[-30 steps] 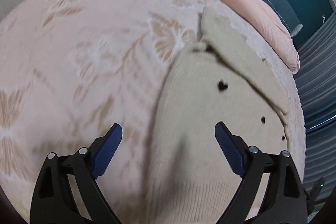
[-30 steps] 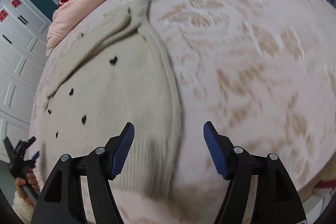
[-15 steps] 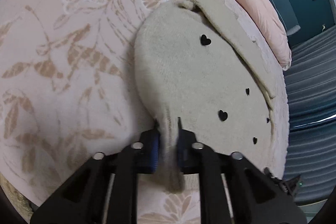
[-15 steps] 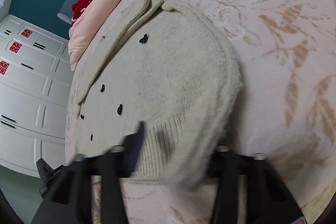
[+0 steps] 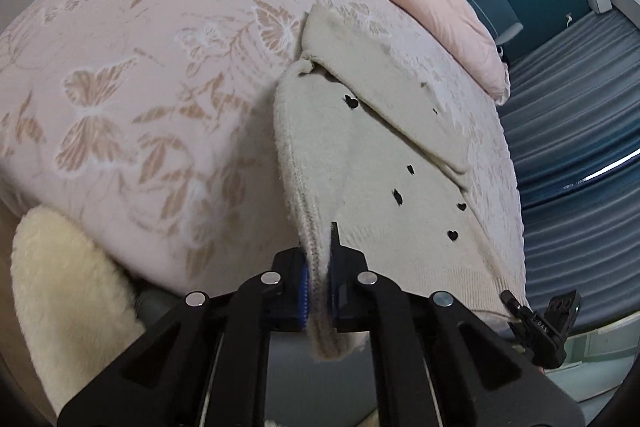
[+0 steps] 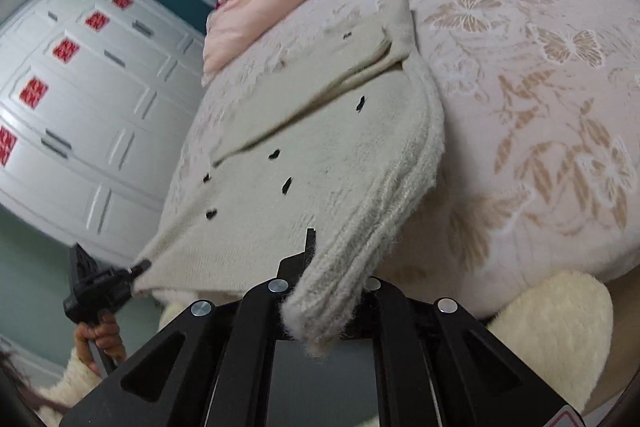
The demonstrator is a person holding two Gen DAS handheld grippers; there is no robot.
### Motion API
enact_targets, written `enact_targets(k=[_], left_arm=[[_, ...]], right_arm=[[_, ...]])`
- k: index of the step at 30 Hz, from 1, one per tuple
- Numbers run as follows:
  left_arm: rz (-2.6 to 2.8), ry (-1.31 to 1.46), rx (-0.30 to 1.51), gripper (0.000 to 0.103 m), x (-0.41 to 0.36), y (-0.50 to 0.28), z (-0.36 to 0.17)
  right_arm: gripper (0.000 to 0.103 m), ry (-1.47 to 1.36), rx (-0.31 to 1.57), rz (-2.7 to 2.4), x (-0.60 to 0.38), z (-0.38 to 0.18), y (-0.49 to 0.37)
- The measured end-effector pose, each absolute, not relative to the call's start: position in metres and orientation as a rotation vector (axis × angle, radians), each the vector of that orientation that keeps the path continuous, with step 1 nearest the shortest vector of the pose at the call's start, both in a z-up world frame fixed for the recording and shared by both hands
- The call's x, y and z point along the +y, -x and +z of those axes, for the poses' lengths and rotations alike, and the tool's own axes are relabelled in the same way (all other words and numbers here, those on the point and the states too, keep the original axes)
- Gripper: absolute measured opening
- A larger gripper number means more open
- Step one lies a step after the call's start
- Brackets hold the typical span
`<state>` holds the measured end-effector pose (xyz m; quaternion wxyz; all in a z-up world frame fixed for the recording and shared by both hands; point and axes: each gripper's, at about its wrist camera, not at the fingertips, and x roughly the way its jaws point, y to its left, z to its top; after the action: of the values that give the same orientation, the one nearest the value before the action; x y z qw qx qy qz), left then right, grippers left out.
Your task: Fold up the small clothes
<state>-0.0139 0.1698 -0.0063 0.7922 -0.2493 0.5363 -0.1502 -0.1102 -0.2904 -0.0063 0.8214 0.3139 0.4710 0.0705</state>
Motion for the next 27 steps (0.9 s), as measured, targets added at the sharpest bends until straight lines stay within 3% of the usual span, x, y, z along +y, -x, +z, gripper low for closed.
enact_targets(k=[6, 9, 12, 16, 17, 18, 19, 20, 22, 23, 25, 26, 27], left_arm=[[-0.388, 0.446, 1.321, 0.006, 0.184, 0.12, 0.016], [-0.392, 0.491, 1.254, 0.006, 0.188, 0.116, 0.049], [-0.433, 0.478, 1.066, 0.007, 0.175, 0.054, 0.079], [-0.388, 0.388, 0.882, 0.014, 0.141, -0.056, 0.071], [-0.367, 0.371, 0.862, 0.023, 0.134, -0.08, 0.06], [-0.318, 0.342, 0.853, 0.046, 0.127, -0.099, 0.048], [-0.268, 0.308, 0.863, 0.054, 0.123, -0.116, 0.034], [-0.224, 0.291, 0.9, 0.061, 0.121, -0.13, 0.017], [-0.185, 0.312, 0.998, 0.061, 0.123, -0.145, -0.006], [-0.194, 0.351, 1.018, 0.063, 0.127, -0.144, -0.015], [-0.219, 0.39, 1.022, 0.076, 0.131, -0.143, -0.025], [-0.216, 0.385, 1.018, 0.084, 0.131, -0.144, -0.03], [-0.219, 0.366, 1.022, 0.087, 0.128, -0.149, -0.035]], right_arm=[[0.007, -0.515, 1.281, 0.402, -0.252, 0.003, 0.207], [0.007, -0.573, 1.158, 0.421, -0.266, 0.046, 0.206], [0.007, -0.62, 0.922, 0.38, -0.301, 0.083, 0.157], [0.016, -0.703, 0.698, 0.218, -0.354, 0.061, 0.063], [0.027, -0.71, 0.688, 0.155, -0.363, 0.049, 0.041], [0.043, -0.71, 0.694, 0.082, -0.366, 0.035, 0.024], [0.047, -0.714, 0.699, 0.013, -0.369, 0.022, 0.012], [0.048, -0.707, 0.706, -0.042, -0.367, 0.016, 0.004], [0.048, -0.682, 0.721, -0.081, -0.366, 0.004, -0.001], [0.055, -0.668, 0.721, -0.095, -0.364, 0.0, 0.001], [0.067, -0.639, 0.728, -0.126, -0.362, -0.01, 0.004], [0.07, -0.623, 0.745, -0.132, -0.361, -0.016, 0.001], [0.07, -0.604, 0.775, -0.142, -0.361, -0.023, -0.003]])
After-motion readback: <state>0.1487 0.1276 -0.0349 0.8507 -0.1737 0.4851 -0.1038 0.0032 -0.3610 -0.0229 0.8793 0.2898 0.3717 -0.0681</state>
